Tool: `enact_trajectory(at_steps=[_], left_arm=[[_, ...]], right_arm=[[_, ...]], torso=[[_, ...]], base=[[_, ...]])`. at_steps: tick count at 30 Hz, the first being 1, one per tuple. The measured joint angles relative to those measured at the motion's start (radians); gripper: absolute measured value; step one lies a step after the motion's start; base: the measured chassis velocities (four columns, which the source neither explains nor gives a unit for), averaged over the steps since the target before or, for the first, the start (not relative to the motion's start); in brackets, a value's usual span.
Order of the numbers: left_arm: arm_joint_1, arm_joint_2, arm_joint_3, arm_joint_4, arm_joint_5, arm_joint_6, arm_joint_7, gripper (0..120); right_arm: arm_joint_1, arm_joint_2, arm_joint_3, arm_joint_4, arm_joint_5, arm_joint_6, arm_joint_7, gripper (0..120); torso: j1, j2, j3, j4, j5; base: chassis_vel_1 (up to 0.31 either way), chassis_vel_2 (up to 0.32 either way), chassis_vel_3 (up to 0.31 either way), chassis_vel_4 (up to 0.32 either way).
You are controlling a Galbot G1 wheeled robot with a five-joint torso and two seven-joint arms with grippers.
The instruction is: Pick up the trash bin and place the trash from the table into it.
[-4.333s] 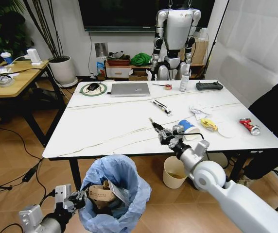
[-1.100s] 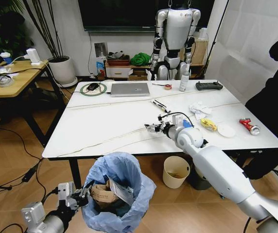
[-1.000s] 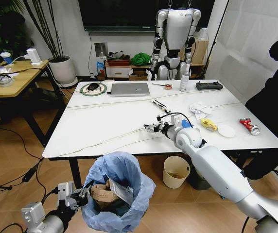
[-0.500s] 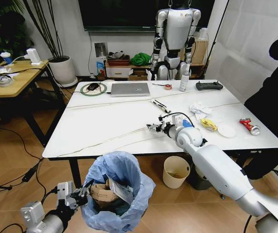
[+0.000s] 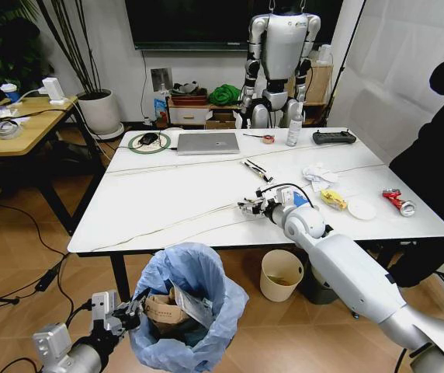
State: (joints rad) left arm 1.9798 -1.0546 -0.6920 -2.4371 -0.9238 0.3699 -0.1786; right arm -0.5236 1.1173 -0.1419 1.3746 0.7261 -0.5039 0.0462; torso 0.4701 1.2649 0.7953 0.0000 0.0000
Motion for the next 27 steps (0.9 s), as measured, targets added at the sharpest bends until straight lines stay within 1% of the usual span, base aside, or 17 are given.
enact_trajectory(at_steps=[6,8,9,10,16,17,20,21,22,23,25,26,27], left_arm=[[0.001,0.0,0.0,0.0,0.0,-0.001,0.001,0],[0.001,0.0,0.0,0.0,0.0,-0.002,0.001,0],[0.001,0.001,0.0,0.0,0.0,-0.002,0.001,0],[0.001,0.001,0.0,0.0,0.0,-0.002,0.001,0],[-0.003,0.002,0.002,0.001,-0.001,-0.002,0.001,0],[-0.003,0.002,0.002,0.001,-0.001,-0.002,0.001,0],[-0.004,0.003,0.003,0.002,-0.001,-0.002,0.001,0],[-0.004,0.003,0.003,0.002,-0.002,-0.002,0.001,0],[-0.004,0.003,0.003,0.002,-0.002,-0.002,0.001,0],[-0.005,0.003,0.003,0.003,-0.002,-0.002,0.001,0],[-0.005,0.003,0.003,0.003,-0.003,-0.002,0.001,0],[-0.005,0.003,0.004,0.004,-0.003,-0.002,0.001,0],[-0.004,0.004,0.006,0.005,-0.002,-0.003,0.001,0]], right_arm=[[0.0,0.002,-0.004,-0.005,0.0,0.003,-0.005,86],[-0.001,0.003,-0.004,-0.008,0.001,0.004,-0.007,81],[-0.001,0.003,-0.003,-0.008,0.001,0.004,-0.007,74],[-0.001,0.003,-0.003,-0.008,0.001,0.004,-0.007,74],[-0.001,-0.002,-0.001,-0.009,0.006,0.005,-0.006,49],[-0.001,-0.002,-0.001,-0.009,0.006,0.005,-0.006,49],[-0.001,-0.002,-0.001,-0.01,0.008,0.005,-0.004,38],[-0.001,-0.002,-0.001,-0.01,0.01,0.005,-0.002,32],[-0.001,-0.002,-0.001,-0.01,0.01,0.005,-0.002,32],[-0.001,-0.002,-0.002,-0.009,0.013,0.005,-0.001,26],[-0.001,-0.002,-0.004,-0.009,0.014,0.005,0.0,22],[-0.001,-0.003,-0.005,-0.008,0.014,0.005,0.001,13],[-0.001,-0.003,-0.007,-0.008,0.015,0.005,0.003,10]], torso=[[0.0,0.0,0.0,0.0,0.0],[0.0,0.0,0.0,0.0,0.0],[0.0,0.0,0.0,0.0,0.0001],[0.0,0.0,0.0,0.0,0.0001],[0.0,0.0,0.0,-0.0001,0.0],[0.0,0.0,0.0,-0.0001,0.0],[0.0,0.0,0.0,-0.0001,0.0],[0.0,0.0,0.0,0.0,0.0],[0.0,0.0,0.0,0.0,0.0],[0.0,0.0,0.0,0.0,0.0],[0.0,0.0,0.0,-0.0001,0.0],[0.0,0.0,0.0,0.0,0.0],[0.0,0.0,0.0,0.0,0.0]], base=[[0.0,0.0,0.0,0.0],[0.0,0.0,0.0,0.0],[0.0,0.0,0.0,0.0],[0.0,0.0,0.0,0.0],[0.0,0.0,0.0,0.0],[0.0,0.0,0.0,0.0],[0.0,0.0,0.0,0.0],[0.0,0.0,0.0,0.0],[0.0,0.0,0.0,0.0],[0.0,0.0,0.0,0.0],[0.0,0.0,0.0,0.0],[0.0,0.0,0.0,0.0],[0.0,0.0,0.0,0.0]])
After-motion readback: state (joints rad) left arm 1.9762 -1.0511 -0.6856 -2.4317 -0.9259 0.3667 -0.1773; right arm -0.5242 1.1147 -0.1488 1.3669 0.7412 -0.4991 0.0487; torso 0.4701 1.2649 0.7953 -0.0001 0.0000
